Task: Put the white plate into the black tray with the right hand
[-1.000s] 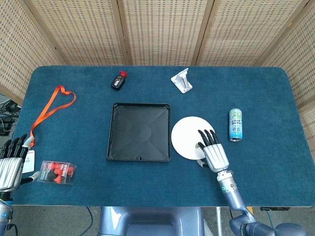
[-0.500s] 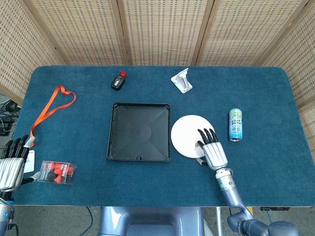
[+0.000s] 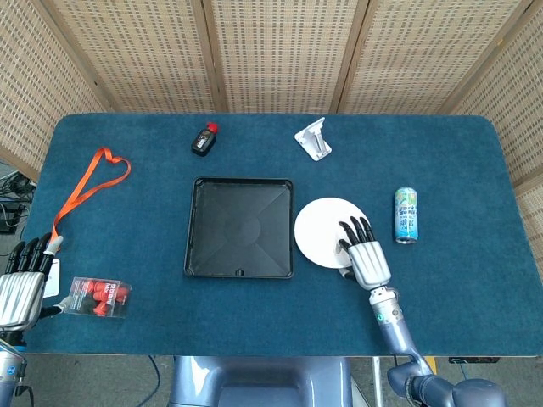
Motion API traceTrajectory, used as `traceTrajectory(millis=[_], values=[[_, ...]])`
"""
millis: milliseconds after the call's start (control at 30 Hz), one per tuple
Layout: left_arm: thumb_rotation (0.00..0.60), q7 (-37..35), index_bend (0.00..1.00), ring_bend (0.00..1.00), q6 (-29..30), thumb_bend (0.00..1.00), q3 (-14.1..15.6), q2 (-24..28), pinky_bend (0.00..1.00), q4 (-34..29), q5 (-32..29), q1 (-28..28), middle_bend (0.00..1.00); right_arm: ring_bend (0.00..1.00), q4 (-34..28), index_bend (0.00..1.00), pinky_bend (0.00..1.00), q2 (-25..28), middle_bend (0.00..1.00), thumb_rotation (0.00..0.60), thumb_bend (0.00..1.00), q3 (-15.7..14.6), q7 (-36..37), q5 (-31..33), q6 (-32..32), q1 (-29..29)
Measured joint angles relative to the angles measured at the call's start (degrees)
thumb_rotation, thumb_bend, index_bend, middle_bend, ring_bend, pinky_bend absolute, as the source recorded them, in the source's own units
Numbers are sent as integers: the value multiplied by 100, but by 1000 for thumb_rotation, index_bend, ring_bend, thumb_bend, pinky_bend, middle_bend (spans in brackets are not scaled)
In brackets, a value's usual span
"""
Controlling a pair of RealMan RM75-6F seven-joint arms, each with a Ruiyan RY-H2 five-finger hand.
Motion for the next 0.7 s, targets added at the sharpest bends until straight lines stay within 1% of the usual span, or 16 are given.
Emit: traceTrajectory(millis=[233,367,467,567,700], values=[[600,9,0,0,-16,0,15,-6,0,-2,10,-5,0,22,48,586,51,2,260,600,529,-30,19,40,-56,-14],[600,8,0,0,-10,0,18,-10,0,-2,19,-6,0,58,44,661,75,6,323,600,479,-41,42,29,-10,-20],[600,7,0,0,-3,0,17,-14,0,-4,21,-4,0,77,53,707,84,5,361,600,463,-36,89,-4,127,-19],[600,5,0,0,6,0,22,-12,0,-17,37,-4,0,79,94,717,85,-4,369,600,462,-30,192,-52,313,-13],[600,-3,0,0,4,0,25,-9,0,-17,37,-3,0,80,135,718,85,-20,370,600,478,-40,233,-63,345,-15]])
